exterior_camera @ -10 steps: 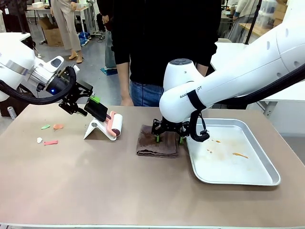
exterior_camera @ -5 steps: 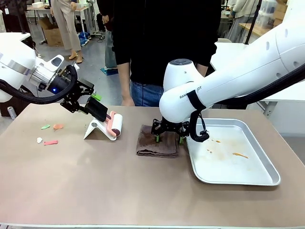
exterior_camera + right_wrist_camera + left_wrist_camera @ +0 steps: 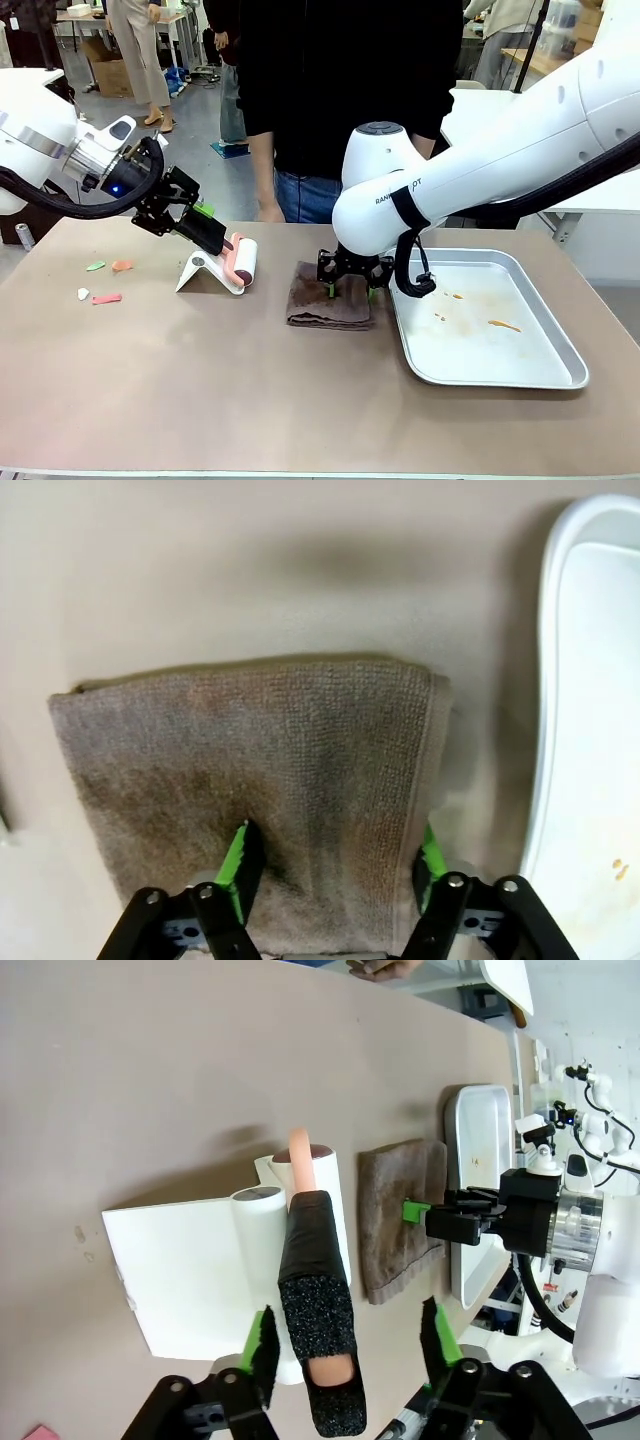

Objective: Clean the surface of the table.
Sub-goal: Hold the Lint Roller with your left hand and the towel with your right hand.

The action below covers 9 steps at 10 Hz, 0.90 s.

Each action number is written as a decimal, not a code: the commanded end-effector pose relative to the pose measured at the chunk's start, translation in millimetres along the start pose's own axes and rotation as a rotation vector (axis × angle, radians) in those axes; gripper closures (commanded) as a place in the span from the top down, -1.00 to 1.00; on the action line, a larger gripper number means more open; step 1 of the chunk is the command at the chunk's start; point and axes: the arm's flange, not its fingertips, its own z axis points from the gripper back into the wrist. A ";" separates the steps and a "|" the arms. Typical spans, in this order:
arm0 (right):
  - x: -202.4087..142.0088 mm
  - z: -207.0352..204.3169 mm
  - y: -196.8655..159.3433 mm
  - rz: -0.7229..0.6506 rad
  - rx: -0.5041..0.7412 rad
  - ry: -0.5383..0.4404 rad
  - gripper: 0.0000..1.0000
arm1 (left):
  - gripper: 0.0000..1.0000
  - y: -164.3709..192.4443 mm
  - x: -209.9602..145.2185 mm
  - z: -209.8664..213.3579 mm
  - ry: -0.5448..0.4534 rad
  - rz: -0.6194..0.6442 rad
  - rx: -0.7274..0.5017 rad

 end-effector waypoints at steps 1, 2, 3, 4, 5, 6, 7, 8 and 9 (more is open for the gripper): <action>2.0 -5.2 3.1 -0.018 0.031 0.003 -1.00 | -1.00 0.7 -2.9 -2.5 -0.019 -0.027 -0.004; 2.1 -5.0 3.6 -0.019 0.034 0.002 -1.00 | -1.00 0.7 -3.0 -2.2 -0.020 -0.028 -0.005; 2.1 -4.6 3.6 -0.016 0.033 0.005 -1.00 | -0.70 0.9 -3.3 -1.7 -0.022 -0.028 -0.005; 1.9 -4.9 3.7 -0.011 0.033 0.009 -0.87 | -0.89 0.8 -3.6 -1.6 -0.024 -0.027 -0.006; 1.6 -4.9 3.8 -0.011 0.036 0.012 -1.00 | -1.00 0.8 -3.9 -1.0 -0.026 -0.028 -0.005; 1.4 -4.9 3.9 -0.010 0.038 0.013 -1.00 | -1.00 0.4 -3.8 -0.7 -0.027 -0.029 -0.005; 1.1 -5.2 3.8 -0.008 0.039 0.015 -1.00 | -1.00 0.4 -4.0 0.0 -0.029 -0.031 -0.007; 0.8 -5.2 3.7 -0.008 0.043 0.019 -1.00 | -1.00 -0.2 -4.3 0.4 -0.031 -0.035 -0.007; 0.7 -5.4 4.1 -0.007 0.046 0.018 -1.00 | -1.00 -0.1 -4.4 1.0 -0.032 -0.036 -0.009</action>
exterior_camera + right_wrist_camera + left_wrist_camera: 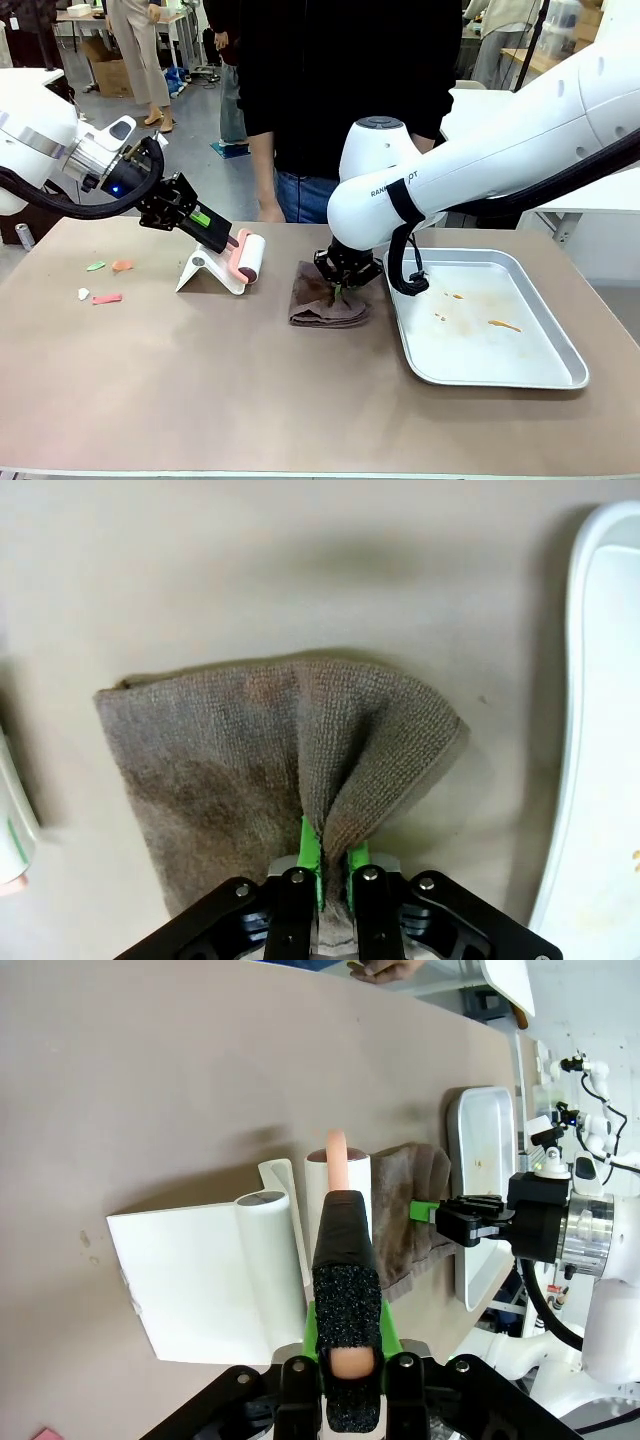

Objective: Clean the surface of the table.
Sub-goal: Hold the Lint Roller with your left hand and the towel with your right hand.

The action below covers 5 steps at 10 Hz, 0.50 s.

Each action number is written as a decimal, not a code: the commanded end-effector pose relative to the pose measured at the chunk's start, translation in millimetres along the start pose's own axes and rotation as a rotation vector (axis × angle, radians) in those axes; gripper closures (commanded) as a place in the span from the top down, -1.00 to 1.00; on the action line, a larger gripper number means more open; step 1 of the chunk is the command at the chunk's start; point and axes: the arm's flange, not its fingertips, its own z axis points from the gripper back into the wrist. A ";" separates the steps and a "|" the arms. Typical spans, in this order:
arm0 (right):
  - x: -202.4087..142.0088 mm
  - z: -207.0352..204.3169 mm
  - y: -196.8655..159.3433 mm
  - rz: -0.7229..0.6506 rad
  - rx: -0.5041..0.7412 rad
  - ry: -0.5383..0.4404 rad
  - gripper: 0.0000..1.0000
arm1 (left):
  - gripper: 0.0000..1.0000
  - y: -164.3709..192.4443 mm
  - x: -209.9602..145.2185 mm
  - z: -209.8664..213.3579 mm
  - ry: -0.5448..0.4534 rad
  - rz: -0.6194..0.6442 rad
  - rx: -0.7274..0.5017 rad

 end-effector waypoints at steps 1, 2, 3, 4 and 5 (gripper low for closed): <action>0.8 -11.6 -4.8 0.015 0.007 0.019 -1.00 | -1.00 -1.7 -5.4 0.7 -0.024 -0.029 -0.017; 0.9 -11.5 -4.8 0.018 0.014 0.022 -1.00 | -1.00 -1.8 -5.7 1.3 -0.024 -0.030 -0.020; 1.0 -11.1 -5.4 0.020 0.025 0.024 -1.00 | -1.00 -2.9 -5.9 2.5 -0.029 -0.033 -0.020; 1.2 -8.5 -7.5 0.026 0.053 0.027 -1.00 | -1.00 -5.0 -6.1 4.6 -0.035 -0.035 -0.033; 2.3 -0.7 -12.6 0.026 0.087 0.021 -1.00 | -1.00 -7.3 -7.2 8.6 -0.041 -0.038 -0.049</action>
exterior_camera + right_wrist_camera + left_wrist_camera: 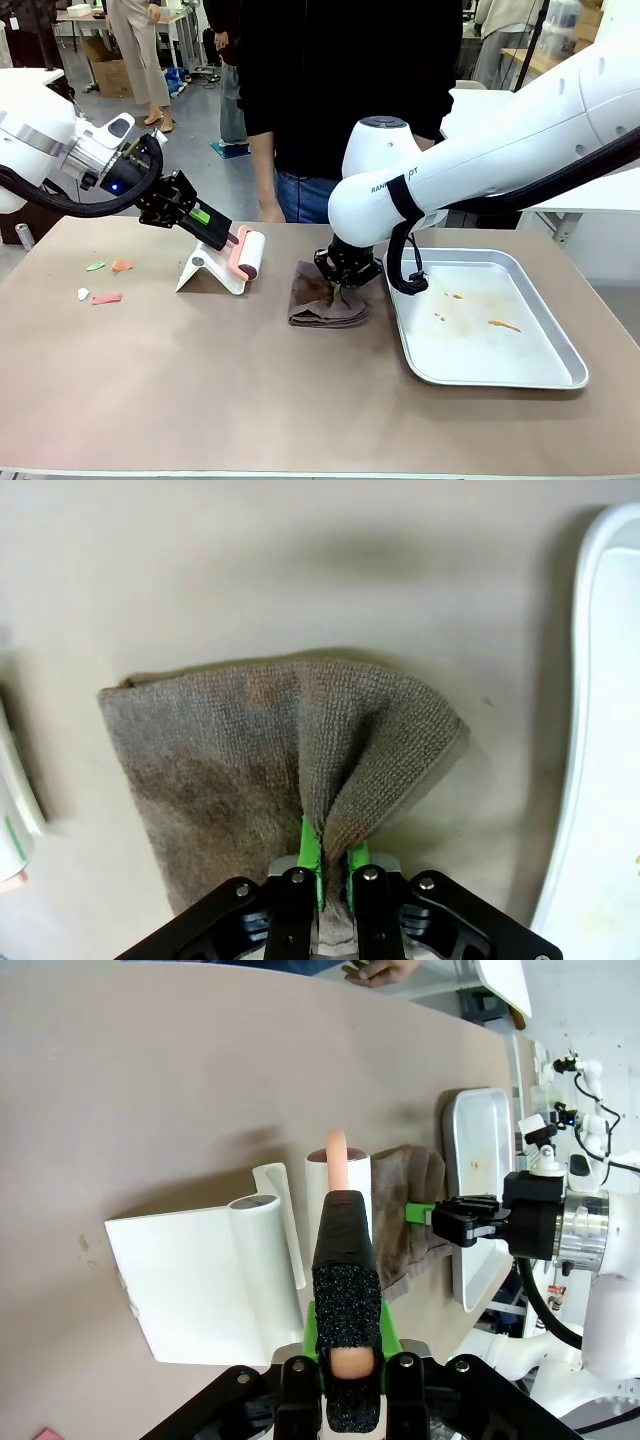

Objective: Clean the surface of the table.
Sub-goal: Hold the Lint Roller with your left hand and the towel with your right hand.

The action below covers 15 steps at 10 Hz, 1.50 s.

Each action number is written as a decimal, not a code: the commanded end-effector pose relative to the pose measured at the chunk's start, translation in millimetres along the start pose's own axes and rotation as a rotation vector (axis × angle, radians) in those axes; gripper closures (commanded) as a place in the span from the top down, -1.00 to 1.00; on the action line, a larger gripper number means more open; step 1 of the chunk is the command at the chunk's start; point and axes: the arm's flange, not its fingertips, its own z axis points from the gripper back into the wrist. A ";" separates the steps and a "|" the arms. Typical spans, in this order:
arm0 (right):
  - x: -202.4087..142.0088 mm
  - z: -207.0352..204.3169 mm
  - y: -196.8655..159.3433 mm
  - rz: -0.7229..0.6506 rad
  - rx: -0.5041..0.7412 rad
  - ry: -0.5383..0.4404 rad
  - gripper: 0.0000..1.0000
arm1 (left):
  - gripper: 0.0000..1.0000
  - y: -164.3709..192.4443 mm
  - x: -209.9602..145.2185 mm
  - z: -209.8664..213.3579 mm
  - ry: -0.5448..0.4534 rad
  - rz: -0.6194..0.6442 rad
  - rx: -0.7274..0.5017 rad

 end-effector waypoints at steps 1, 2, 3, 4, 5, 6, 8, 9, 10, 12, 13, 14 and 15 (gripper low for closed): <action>-1.5 14.4 -18.5 0.030 0.142 0.018 -1.00 | -1.00 -7.1 -10.8 9.9 -0.034 -0.036 -0.069; -2.4 38.6 -33.3 0.043 0.278 0.021 -1.00 | -1.00 -11.9 -16.6 20.5 -0.039 -0.012 -0.112; -3.2 57.5 -47.9 0.071 0.420 0.052 -1.00 | -1.00 -16.9 -23.0 31.3 -0.035 -0.024 -0.144; -5.8 72.4 -64.0 0.102 0.573 0.082 -1.00 | -1.00 -22.8 -32.0 42.5 -0.045 -0.066 -0.163; -8.4 79.1 -76.1 0.118 0.678 0.095 -1.00 | -1.00 -27.1 -39.1 50.9 -0.045 -0.086 -0.185; -13.0 83.8 -89.3 0.149 0.799 0.100 -1.00 | -1.00 -33.0 -47.3 61.1 -0.050 -0.117 -0.204; -38.0 94.0 -113.2 0.290 1.051 0.132 -1.00 | -1.00 -35.4 -66.6 89.6 0.012 -0.104 -0.251; -54.0 101.0 -125.7 0.312 1.104 0.105 -1.00 | -1.00 -36.0 -81.0 106.6 0.004 -0.102 -0.281; -71.4 110.6 -141.4 0.358 1.171 0.092 -1.00 | -1.00 -38.7 -99.6 124.8 -0.050 -0.109 -0.313; -105.3 134.0 -189.4 0.309 1.210 0.016 -1.00 | -1.00 -41.7 -144.1 159.7 -0.153 -0.082 -0.295; -119.5 143.5 -216.9 0.248 1.204 -0.045 -1.00 | -1.00 -34.6 -158.9 176.9 -0.129 -0.099 -0.307; -126.6 151.9 -251.7 0.220 1.254 -0.083 -1.00 | -1.00 -22.0 -167.6 192.6 -0.066 -0.147 -0.349; -128.0 159.1 -294.4 0.162 1.311 -0.114 -1.00 | -1.00 -3.1 -169.6 207.8 -0.007 -0.182 -0.390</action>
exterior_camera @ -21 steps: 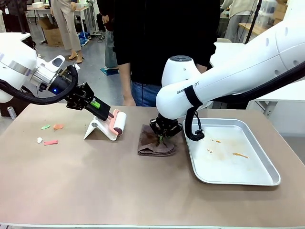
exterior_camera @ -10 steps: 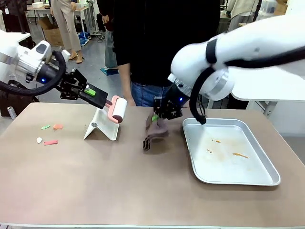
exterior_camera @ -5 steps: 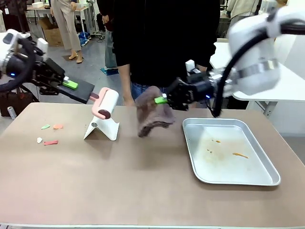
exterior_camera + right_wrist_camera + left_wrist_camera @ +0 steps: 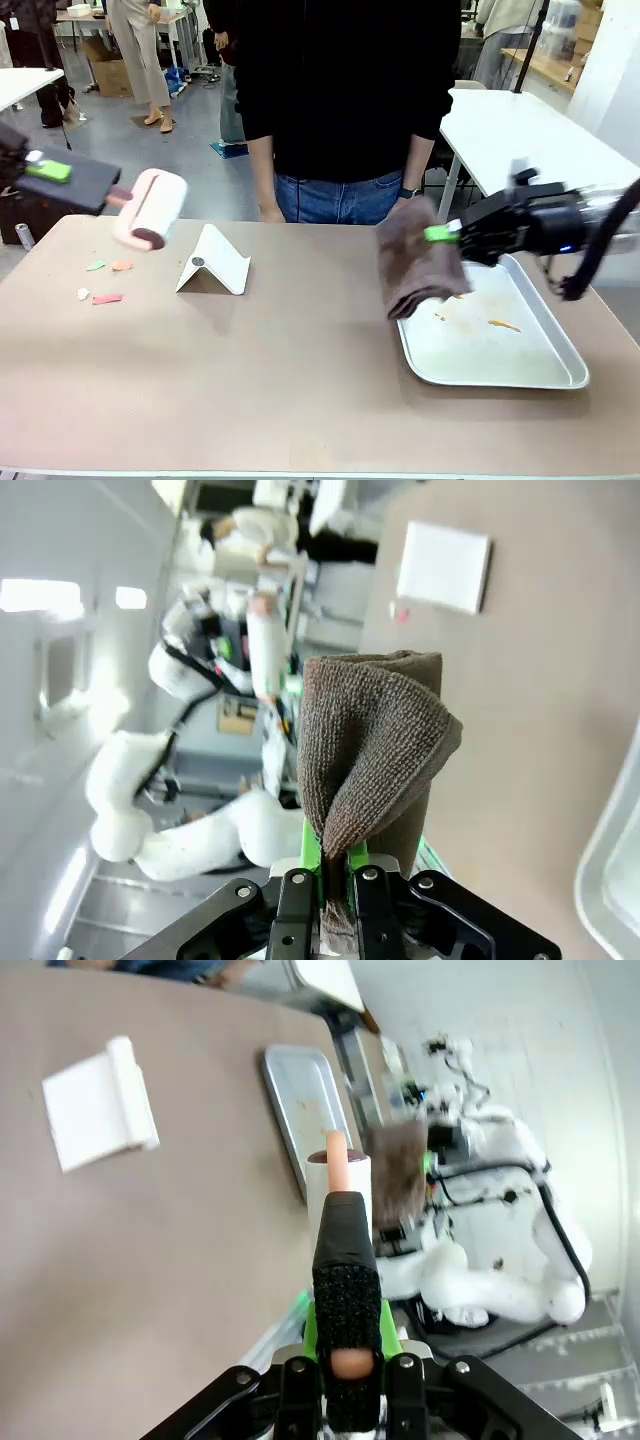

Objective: Clean the surface of the table.
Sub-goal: Hold the Lint Roller with your left hand and the towel with your right hand.

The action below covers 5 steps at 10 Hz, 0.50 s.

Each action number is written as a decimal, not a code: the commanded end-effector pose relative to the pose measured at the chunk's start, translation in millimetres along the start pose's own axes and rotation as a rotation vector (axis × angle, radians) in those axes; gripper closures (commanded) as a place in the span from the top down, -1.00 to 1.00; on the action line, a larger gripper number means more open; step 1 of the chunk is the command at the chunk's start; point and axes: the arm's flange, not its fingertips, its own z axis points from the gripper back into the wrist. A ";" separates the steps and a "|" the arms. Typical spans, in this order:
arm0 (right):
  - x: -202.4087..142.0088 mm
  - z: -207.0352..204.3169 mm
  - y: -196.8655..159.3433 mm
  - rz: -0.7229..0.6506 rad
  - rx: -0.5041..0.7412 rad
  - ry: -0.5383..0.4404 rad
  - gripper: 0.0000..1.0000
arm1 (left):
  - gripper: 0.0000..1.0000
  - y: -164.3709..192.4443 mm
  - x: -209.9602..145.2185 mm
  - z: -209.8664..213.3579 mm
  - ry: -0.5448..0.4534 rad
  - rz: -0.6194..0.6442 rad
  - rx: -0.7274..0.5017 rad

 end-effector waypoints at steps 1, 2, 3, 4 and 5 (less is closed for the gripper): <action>-18.1 71.2 -2.9 -0.037 0.108 -0.077 -1.00 | -1.00 27.3 4.4 30.8 0.115 -0.054 -0.091; -19.9 101.3 -7.0 -0.045 0.186 -0.059 -1.00 | -1.00 39.9 6.6 46.2 0.174 -0.058 -0.098; -20.9 128.7 -11.6 -0.094 0.208 -0.091 -1.00 | -1.00 57.1 14.7 71.0 0.219 -0.067 -0.159; -24.4 155.6 -15.3 -0.095 0.230 -0.104 -1.00 | -1.00 73.5 18.7 91.1 0.156 -0.038 -0.226; -29.0 175.7 -20.4 -0.135 0.194 -0.147 -1.00 | -1.00 81.7 17.2 102.1 0.106 -0.001 -0.243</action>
